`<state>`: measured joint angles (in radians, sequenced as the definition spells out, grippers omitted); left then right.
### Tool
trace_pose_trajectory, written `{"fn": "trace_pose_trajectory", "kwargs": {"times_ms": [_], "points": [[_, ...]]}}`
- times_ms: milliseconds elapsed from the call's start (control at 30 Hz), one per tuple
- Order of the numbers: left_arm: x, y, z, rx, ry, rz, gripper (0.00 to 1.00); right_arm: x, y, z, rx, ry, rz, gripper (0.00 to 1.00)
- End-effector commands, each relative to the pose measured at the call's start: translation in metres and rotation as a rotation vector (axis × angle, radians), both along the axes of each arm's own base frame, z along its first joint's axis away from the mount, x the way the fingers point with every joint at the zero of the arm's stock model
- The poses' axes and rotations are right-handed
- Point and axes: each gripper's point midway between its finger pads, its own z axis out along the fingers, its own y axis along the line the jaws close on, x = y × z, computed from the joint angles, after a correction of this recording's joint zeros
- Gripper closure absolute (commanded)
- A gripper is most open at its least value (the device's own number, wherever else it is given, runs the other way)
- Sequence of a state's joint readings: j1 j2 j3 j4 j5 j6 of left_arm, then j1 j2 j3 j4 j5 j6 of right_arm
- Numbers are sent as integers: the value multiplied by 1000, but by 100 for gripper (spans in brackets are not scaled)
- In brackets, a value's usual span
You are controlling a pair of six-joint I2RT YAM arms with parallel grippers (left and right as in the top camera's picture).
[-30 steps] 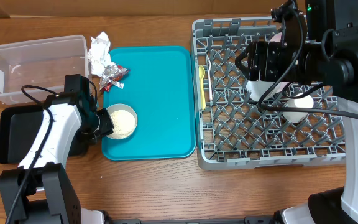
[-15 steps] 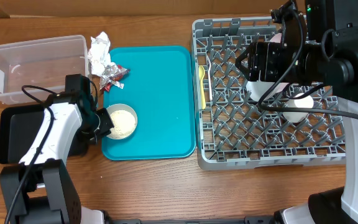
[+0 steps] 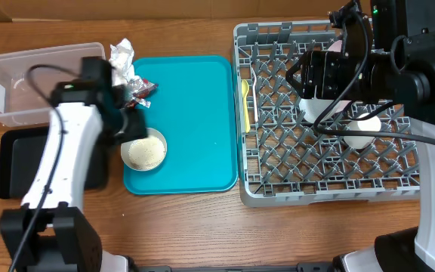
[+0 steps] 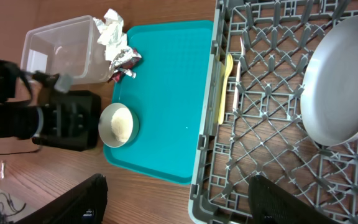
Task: Sort waste into correct bins and load items into the dishwasher rack
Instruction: 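Lower the left gripper onto the rice bowl rim, then grasp the white rice bowl rim and carry it left to the black tray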
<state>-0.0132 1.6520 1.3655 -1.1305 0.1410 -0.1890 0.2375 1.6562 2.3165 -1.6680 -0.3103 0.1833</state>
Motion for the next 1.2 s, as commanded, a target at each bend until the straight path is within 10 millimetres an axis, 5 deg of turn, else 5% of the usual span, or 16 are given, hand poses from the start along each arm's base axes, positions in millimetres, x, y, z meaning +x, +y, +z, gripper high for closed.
{"fn": "trace_pose_trajectory", "kwargs": {"times_ms": [0,200,433,667,933,1167], "points": [[-5,-34,-20,37,13,-192,29,-3,2,4,5,-14,11,24],[-2,-51,-70,55,98,-249,51,-5,1,3,4,-6,11,24],[5,-48,-97,87,129,-248,60,-7,1,1,0,7,11,24],[5,-48,-97,82,129,-239,96,-7,1,1,1,7,11,24],[8,-54,-82,51,134,-189,96,-7,1,1,1,7,11,23],[7,-61,-30,-15,77,-151,96,-7,1,1,0,7,11,24]]}}
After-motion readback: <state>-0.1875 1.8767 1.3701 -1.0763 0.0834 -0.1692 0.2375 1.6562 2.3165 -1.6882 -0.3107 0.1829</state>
